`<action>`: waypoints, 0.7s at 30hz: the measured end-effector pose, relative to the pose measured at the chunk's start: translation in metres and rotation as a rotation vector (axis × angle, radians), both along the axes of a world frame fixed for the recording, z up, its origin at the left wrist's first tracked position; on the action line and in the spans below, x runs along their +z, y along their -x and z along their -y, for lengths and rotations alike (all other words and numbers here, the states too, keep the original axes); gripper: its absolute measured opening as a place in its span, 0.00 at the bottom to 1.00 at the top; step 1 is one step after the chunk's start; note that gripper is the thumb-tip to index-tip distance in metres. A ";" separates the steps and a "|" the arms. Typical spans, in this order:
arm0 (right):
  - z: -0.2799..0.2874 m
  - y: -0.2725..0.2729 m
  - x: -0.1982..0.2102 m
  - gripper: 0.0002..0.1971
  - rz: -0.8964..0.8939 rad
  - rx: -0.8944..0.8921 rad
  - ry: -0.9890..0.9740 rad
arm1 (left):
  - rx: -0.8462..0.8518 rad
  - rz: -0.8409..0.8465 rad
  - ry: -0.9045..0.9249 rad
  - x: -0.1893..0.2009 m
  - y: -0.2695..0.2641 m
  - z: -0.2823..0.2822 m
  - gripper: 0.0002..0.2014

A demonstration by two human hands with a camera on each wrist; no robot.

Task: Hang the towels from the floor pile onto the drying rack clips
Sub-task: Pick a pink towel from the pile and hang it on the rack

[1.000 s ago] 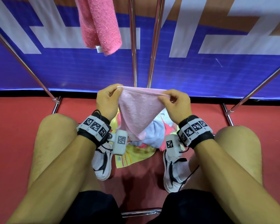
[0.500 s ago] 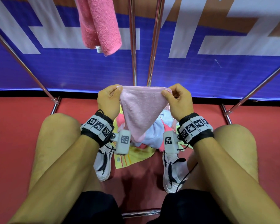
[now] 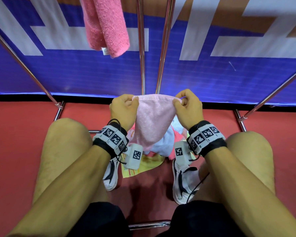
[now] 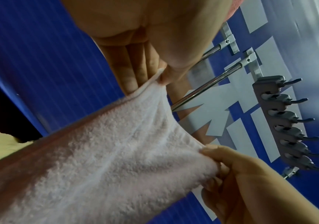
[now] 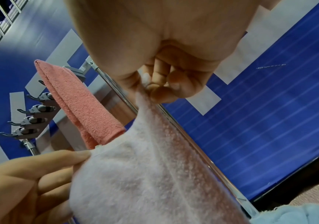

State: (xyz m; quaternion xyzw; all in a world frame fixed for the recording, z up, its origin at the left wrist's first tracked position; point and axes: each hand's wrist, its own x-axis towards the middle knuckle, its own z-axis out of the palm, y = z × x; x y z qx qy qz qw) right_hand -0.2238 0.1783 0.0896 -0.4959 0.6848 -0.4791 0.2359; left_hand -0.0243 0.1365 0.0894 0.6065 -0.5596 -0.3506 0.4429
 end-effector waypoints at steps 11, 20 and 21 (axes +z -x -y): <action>-0.014 -0.034 0.002 0.08 0.206 0.281 -0.013 | -0.331 0.036 0.013 0.000 0.026 -0.032 0.07; -0.011 -0.024 0.002 0.15 0.234 0.336 -0.056 | -0.428 -0.181 -0.061 0.001 0.026 -0.024 0.09; -0.011 -0.024 0.002 0.14 0.238 0.338 -0.053 | -0.435 -0.170 -0.056 0.000 0.025 -0.023 0.09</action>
